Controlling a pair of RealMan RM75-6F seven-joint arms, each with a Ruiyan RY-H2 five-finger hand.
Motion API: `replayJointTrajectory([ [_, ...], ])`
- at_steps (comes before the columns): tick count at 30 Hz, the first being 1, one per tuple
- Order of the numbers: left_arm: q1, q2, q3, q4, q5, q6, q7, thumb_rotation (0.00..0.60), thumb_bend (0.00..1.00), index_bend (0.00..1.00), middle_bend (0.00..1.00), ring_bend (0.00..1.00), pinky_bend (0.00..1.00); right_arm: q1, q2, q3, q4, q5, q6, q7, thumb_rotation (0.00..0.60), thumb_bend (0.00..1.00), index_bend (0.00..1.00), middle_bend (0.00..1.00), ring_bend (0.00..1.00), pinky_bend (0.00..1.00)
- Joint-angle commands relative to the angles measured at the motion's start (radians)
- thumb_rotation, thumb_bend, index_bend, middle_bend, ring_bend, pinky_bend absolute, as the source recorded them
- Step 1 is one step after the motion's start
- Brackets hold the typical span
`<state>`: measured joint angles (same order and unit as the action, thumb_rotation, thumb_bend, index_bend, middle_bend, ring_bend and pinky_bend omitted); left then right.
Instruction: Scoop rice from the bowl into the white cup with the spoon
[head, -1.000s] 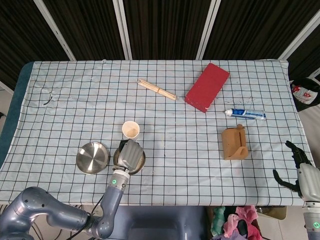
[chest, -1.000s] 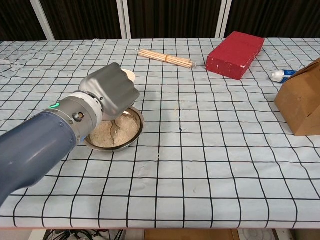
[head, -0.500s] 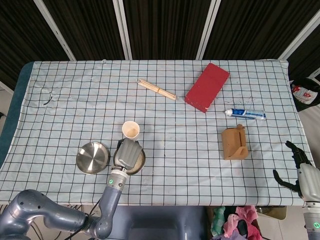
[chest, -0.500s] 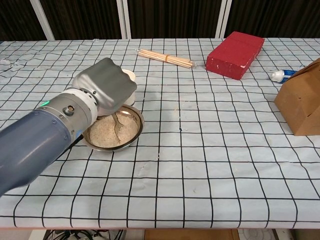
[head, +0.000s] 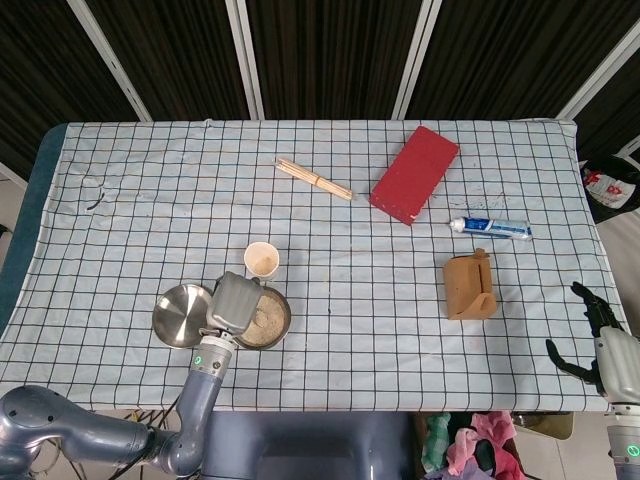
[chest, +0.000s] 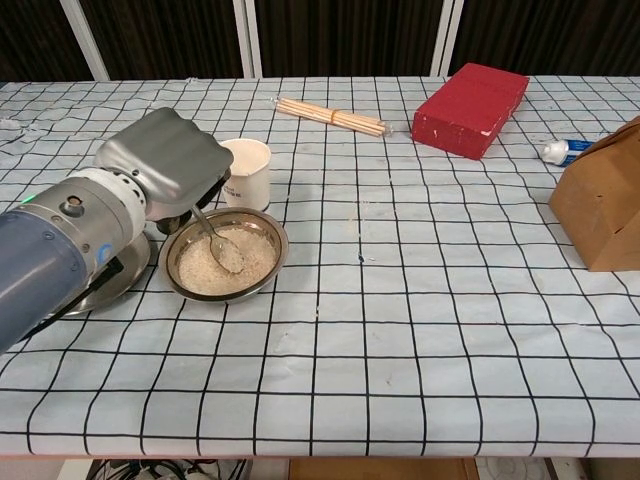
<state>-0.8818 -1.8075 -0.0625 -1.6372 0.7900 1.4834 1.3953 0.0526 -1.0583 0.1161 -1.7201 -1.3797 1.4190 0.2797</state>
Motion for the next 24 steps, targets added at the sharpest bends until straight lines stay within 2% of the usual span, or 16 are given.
replayJointTrajectory([
  [1, 0.024, 0.016, 0.002, -0.003, 0.031, -0.017, -0.067, 0.600, 0.48, 0.80, 1.00, 1.00, 1.00, 0.000, 0.000, 0.000, 0.000, 0.000, 0.000, -0.002, 0.600, 0.31, 0.08, 0.11, 0.08, 0.22],
  [10, 0.062, 0.028, 0.005, 0.014, 0.111, -0.039, -0.187, 0.600, 0.48, 0.80, 1.00, 1.00, 1.00, -0.001, 0.001, 0.000, -0.003, 0.003, 0.000, -0.002, 0.600, 0.31, 0.08, 0.11, 0.08, 0.22],
  [24, 0.109, 0.069, -0.017, -0.022, 0.183, -0.033, -0.275, 0.600, 0.48, 0.80, 1.00, 1.00, 1.00, -0.001, 0.002, 0.000, -0.004, 0.004, -0.003, -0.001, 0.600, 0.31, 0.08, 0.11, 0.08, 0.22],
])
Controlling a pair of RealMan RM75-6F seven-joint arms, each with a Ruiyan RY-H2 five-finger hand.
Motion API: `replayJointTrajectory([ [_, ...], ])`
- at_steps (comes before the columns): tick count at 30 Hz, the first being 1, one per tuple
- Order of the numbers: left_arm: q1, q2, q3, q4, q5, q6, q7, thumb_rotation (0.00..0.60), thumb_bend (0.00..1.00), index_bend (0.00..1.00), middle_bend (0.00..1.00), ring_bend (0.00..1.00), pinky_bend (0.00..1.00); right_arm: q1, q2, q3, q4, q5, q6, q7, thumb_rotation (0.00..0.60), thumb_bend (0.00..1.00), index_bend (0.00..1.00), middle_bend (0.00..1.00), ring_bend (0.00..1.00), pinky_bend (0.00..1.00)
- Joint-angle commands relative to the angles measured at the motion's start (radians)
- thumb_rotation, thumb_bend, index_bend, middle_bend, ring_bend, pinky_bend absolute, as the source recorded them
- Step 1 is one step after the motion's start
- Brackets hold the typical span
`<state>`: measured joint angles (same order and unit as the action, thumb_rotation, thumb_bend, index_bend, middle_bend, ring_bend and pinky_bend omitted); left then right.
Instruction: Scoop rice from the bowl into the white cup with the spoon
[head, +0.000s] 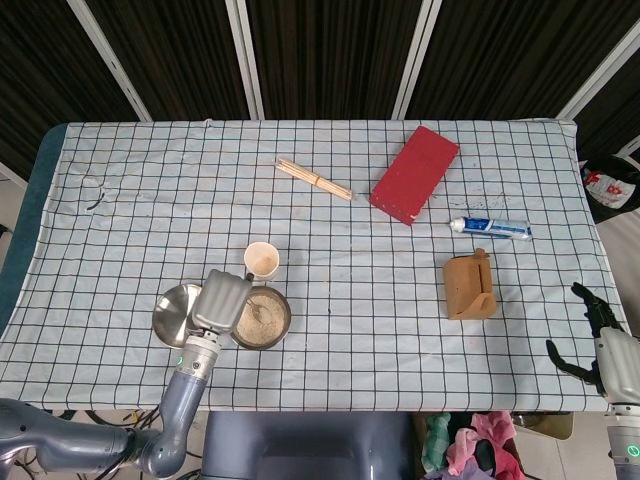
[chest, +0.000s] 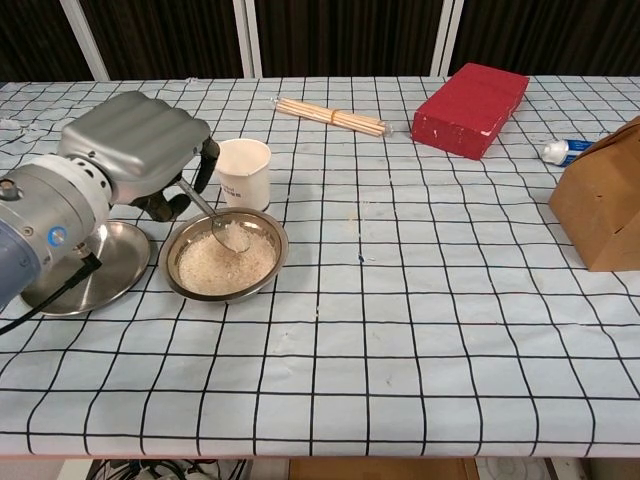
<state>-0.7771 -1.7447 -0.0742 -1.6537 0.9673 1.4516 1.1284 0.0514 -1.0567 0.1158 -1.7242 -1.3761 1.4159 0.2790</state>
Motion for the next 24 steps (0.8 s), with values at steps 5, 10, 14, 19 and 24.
replayJointTrajectory([
  [5, 0.012, 0.019, -0.021, -0.020, 0.020, -0.006, -0.027, 0.600, 0.48, 0.80, 1.00, 1.00, 1.00, -0.001, 0.000, 0.000, -0.001, 0.001, 0.001, -0.001, 0.600, 0.31, 0.08, 0.11, 0.08, 0.22],
  [10, 0.012, 0.033, -0.046, -0.035, 0.032, -0.009, -0.030, 0.600, 0.48, 0.80, 1.00, 1.00, 1.00, -0.001, 0.000, 0.000, -0.001, 0.001, 0.000, -0.001, 0.600, 0.31, 0.08, 0.11, 0.08, 0.22],
  [14, 0.007, 0.044, -0.085, -0.046, 0.028, -0.010, -0.033, 0.600, 0.48, 0.80, 1.00, 1.00, 1.00, -0.001, 0.000, 0.001, -0.001, 0.002, 0.000, 0.000, 0.600, 0.31, 0.08, 0.11, 0.08, 0.22],
  [19, -0.006, 0.061, -0.133, -0.059, 0.009, -0.015, -0.020, 0.600, 0.48, 0.80, 1.00, 1.00, 1.00, -0.001, 0.001, 0.001, -0.003, 0.004, -0.002, 0.002, 0.600, 0.31, 0.08, 0.11, 0.08, 0.22],
  [24, -0.017, 0.079, -0.173, -0.056, -0.018, -0.018, -0.009, 0.600, 0.48, 0.80, 1.00, 1.00, 1.00, -0.001, 0.002, 0.001, -0.004, 0.005, -0.004, 0.003, 0.600, 0.31, 0.08, 0.11, 0.08, 0.22],
])
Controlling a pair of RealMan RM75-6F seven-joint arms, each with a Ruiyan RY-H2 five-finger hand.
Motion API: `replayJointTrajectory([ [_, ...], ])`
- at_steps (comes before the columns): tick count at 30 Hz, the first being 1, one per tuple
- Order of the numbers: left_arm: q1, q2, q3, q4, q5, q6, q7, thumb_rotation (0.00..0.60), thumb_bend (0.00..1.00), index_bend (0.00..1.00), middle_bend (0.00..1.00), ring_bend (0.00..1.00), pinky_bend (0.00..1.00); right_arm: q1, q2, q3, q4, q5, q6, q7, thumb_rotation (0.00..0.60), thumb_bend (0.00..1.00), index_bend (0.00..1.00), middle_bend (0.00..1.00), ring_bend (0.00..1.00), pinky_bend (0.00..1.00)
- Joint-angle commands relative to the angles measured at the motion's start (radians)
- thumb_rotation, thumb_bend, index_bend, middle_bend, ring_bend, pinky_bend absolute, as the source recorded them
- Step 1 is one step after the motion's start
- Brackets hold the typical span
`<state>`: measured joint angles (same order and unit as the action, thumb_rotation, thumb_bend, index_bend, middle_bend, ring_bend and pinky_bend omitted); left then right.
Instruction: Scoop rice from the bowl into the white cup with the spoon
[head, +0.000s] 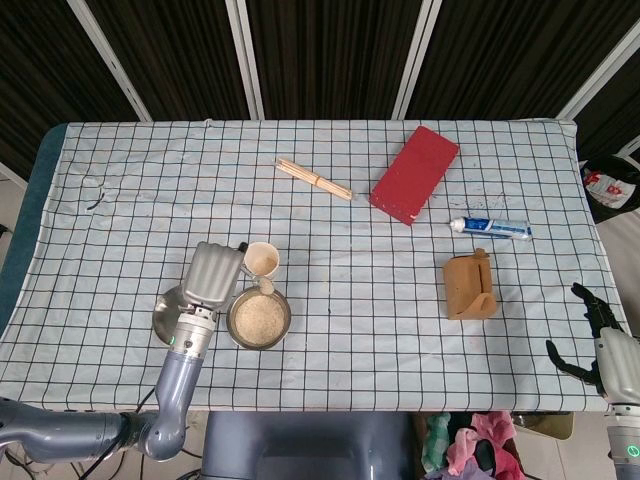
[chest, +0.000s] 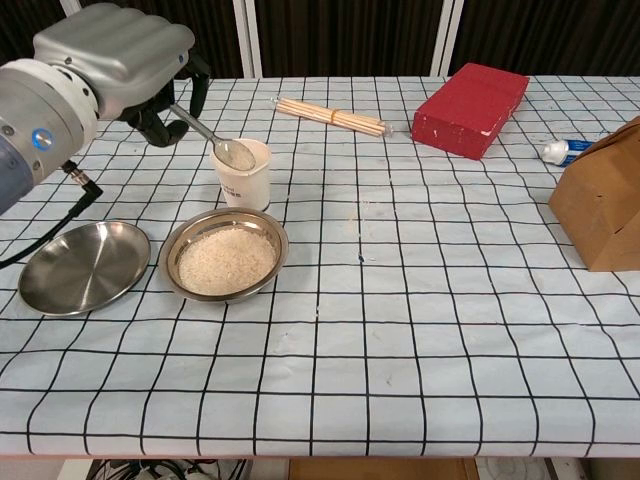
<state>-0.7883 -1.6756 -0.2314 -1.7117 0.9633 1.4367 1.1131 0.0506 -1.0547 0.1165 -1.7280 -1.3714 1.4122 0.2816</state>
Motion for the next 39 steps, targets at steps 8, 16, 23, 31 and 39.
replayJointTrajectory([
  [8, -0.038, 0.046, -0.066, 0.044, -0.076, -0.039, 0.041, 0.600, 0.48, 0.80, 1.00, 1.00, 1.00, -0.001, 0.001, 0.001, -0.003, 0.005, -0.001, 0.000, 0.600, 0.31, 0.08, 0.11, 0.08, 0.22],
  [16, -0.079, 0.035, -0.091, 0.116, -0.135, -0.074, 0.058, 0.600, 0.48, 0.80, 1.00, 1.00, 1.00, -0.001, 0.002, 0.002, -0.008, 0.012, -0.005, -0.002, 0.600, 0.31, 0.08, 0.11, 0.08, 0.22],
  [23, -0.112, 0.005, -0.084, 0.189, -0.166, -0.102, 0.073, 0.600, 0.48, 0.80, 1.00, 1.00, 1.00, -0.001, 0.006, 0.003, -0.012, 0.015, -0.009, 0.006, 0.600, 0.31, 0.08, 0.11, 0.08, 0.22],
  [31, -0.156, -0.022, -0.073, 0.247, -0.187, -0.127, 0.131, 0.600, 0.48, 0.80, 1.00, 1.00, 1.00, -0.001, 0.009, 0.004, -0.015, 0.019, -0.012, 0.011, 0.600, 0.31, 0.08, 0.11, 0.08, 0.22],
  [39, -0.211, -0.043, -0.039, 0.291, -0.197, -0.159, 0.232, 0.600, 0.48, 0.80, 1.00, 1.00, 1.00, -0.002, 0.011, 0.006, -0.018, 0.023, -0.012, 0.019, 0.600, 0.31, 0.08, 0.11, 0.08, 0.22],
])
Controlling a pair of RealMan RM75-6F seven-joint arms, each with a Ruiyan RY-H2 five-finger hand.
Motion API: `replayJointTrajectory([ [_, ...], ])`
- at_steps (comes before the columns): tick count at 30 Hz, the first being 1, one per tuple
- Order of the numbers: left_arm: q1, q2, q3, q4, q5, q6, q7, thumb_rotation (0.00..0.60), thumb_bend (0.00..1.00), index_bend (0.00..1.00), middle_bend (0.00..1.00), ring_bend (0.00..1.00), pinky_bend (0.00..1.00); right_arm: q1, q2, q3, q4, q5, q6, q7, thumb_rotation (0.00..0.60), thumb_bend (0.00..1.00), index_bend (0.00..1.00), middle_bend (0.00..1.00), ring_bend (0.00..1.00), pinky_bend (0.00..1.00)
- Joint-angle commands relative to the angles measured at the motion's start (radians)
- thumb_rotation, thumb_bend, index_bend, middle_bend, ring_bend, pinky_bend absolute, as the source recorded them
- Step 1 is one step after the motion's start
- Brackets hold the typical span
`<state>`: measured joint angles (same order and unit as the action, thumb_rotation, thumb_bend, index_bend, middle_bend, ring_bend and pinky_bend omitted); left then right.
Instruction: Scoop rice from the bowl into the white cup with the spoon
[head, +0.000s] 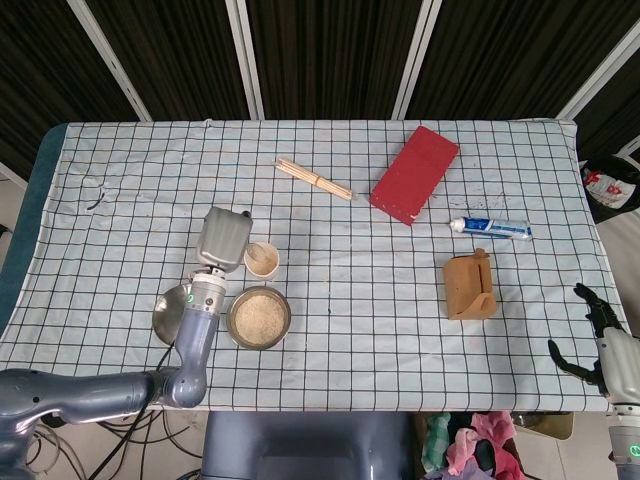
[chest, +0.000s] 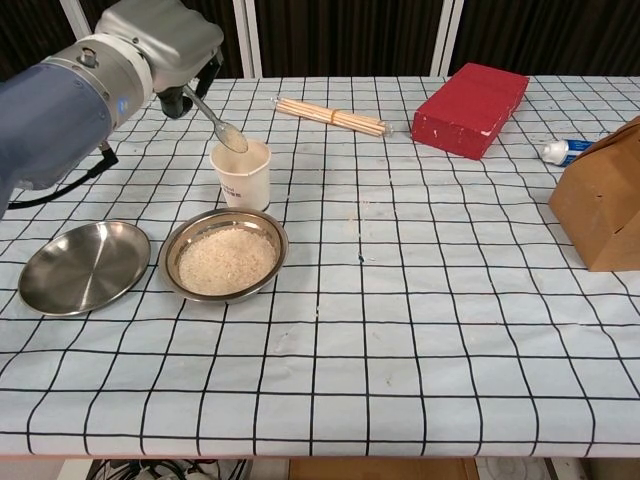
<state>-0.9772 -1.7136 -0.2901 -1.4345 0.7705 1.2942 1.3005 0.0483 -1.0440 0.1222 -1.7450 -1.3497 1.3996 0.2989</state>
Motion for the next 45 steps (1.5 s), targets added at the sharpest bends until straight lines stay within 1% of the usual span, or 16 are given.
replayJointTrajectory([
  [1, -0.029, -0.004, 0.028, 0.016, -0.003, -0.021, 0.061, 0.600, 0.48, 0.80, 1.00, 1.00, 1.00, 0.000, 0.001, 0.001, -0.001, 0.001, 0.000, 0.003, 0.600, 0.31, 0.08, 0.11, 0.08, 0.22],
  [8, -0.069, 0.010, 0.081, 0.028, 0.023, -0.057, 0.150, 0.600, 0.48, 0.80, 1.00, 1.00, 1.00, -0.001, 0.002, 0.002, -0.002, 0.003, -0.001, 0.008, 0.600, 0.31, 0.08, 0.11, 0.08, 0.22],
  [10, -0.085, 0.027, 0.112, 0.032, 0.058, -0.074, 0.184, 0.600, 0.48, 0.80, 1.00, 1.00, 1.00, -0.001, 0.002, 0.002, -0.002, 0.004, -0.001, 0.010, 0.600, 0.31, 0.08, 0.11, 0.08, 0.22],
  [12, -0.105, 0.053, 0.158, 0.038, 0.118, -0.098, 0.220, 0.600, 0.48, 0.80, 1.00, 1.00, 1.00, -0.001, 0.003, 0.002, -0.003, 0.004, -0.002, 0.011, 0.600, 0.31, 0.08, 0.11, 0.08, 0.22],
  [16, -0.132, 0.091, 0.224, 0.054, 0.230, -0.133, 0.242, 0.600, 0.48, 0.80, 1.00, 1.00, 1.00, -0.001, 0.003, 0.001, -0.003, 0.001, -0.002, 0.011, 0.600, 0.31, 0.08, 0.11, 0.08, 0.22],
  [19, -0.146, 0.113, 0.262, 0.071, 0.302, -0.156, 0.244, 0.600, 0.48, 0.80, 1.00, 1.00, 1.00, -0.002, 0.003, 0.001, -0.003, 0.000, 0.000, 0.012, 0.600, 0.31, 0.08, 0.11, 0.08, 0.22],
  [22, -0.148, 0.124, 0.279, 0.077, 0.336, -0.168, 0.237, 0.600, 0.48, 0.80, 1.00, 1.00, 1.00, -0.003, 0.003, 0.001, -0.003, -0.001, 0.002, 0.013, 0.600, 0.31, 0.08, 0.11, 0.08, 0.22],
  [27, -0.152, 0.136, 0.295, 0.075, 0.375, -0.179, 0.247, 0.600, 0.48, 0.80, 1.00, 1.00, 1.00, -0.004, 0.002, 0.000, -0.003, -0.003, 0.002, 0.012, 0.600, 0.31, 0.08, 0.11, 0.08, 0.22],
  [35, -0.142, 0.136, 0.292, 0.063, 0.387, -0.181, 0.268, 0.600, 0.48, 0.80, 1.00, 1.00, 1.00, -0.005, 0.002, -0.001, -0.003, -0.006, 0.004, 0.012, 0.600, 0.31, 0.08, 0.11, 0.08, 0.22],
  [39, -0.127, 0.135, 0.280, 0.050, 0.378, -0.167, 0.259, 0.600, 0.48, 0.80, 1.00, 1.00, 1.00, -0.005, 0.002, -0.001, -0.003, -0.006, 0.005, 0.013, 0.600, 0.31, 0.08, 0.11, 0.08, 0.22],
  [45, -0.078, 0.131, 0.235, 0.002, 0.326, -0.099, 0.211, 0.600, 0.48, 0.80, 1.00, 1.00, 1.00, -0.006, 0.002, -0.002, -0.002, -0.009, 0.006, 0.014, 0.600, 0.31, 0.08, 0.11, 0.08, 0.22],
])
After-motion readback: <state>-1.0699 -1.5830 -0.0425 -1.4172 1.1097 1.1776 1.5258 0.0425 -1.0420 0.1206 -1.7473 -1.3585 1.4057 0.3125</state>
